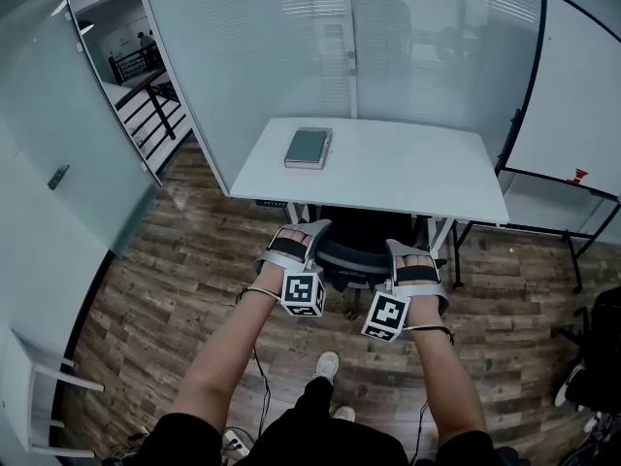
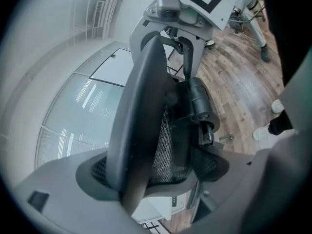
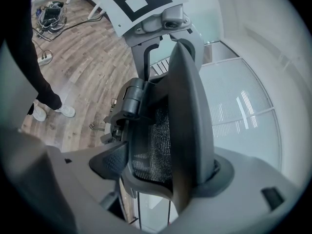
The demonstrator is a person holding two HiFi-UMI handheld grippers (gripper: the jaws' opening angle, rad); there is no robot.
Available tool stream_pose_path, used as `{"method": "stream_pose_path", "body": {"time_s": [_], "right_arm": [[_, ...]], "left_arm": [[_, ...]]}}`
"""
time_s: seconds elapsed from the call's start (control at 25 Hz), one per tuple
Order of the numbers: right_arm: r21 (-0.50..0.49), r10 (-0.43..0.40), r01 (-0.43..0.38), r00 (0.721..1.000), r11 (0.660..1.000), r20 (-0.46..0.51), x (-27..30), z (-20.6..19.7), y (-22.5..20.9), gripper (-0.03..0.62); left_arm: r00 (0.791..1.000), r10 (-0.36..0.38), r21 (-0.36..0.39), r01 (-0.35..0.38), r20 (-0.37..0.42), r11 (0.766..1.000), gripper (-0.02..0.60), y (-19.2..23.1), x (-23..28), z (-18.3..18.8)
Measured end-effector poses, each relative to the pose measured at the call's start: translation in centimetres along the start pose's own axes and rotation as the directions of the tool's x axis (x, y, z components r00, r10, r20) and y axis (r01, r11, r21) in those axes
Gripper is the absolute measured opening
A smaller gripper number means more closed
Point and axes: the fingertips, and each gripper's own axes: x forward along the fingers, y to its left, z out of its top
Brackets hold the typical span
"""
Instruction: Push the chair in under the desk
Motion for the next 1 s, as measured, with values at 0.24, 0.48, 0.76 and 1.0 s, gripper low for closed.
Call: {"method": "stream_pose_path", "body": {"time_s": [0.24, 0.48, 0.76, 1.0], "right_arm": [[0.002, -0.006, 0.006, 1.000, 1.000, 0.000, 2.6, 0.5, -1.5, 0.393], [-0.002, -0.001, 0.001, 1.000, 1.000, -0.006, 5.4, 0.7, -2.6, 0.388], [0.007, -0.003, 0.003, 1.000, 1.000, -0.016, 8.3, 1.7, -4.1, 0.385], [0.022, -0.011, 0.012, 1.000, 1.000, -0.017, 10.1, 1.7, -5.2, 0.383]], "left_arm": [[1.000, 0.009, -0.005, -0.009, 0.009, 1.000, 0.445, 1.5, 2.2, -1.5], [1.000, -0.002, 0.008, 0.002, 0.011, 1.000, 0.445, 2.6, 4.5, -3.1], [1.000, 0.006, 0.004, -0.006, 0.026, 1.000, 0.445, 4.2, 6.8, -5.2], [0.999, 0.019, -0.009, -0.019, 0.042, 1.000, 0.445, 5.5, 8.4, -5.9]]}}
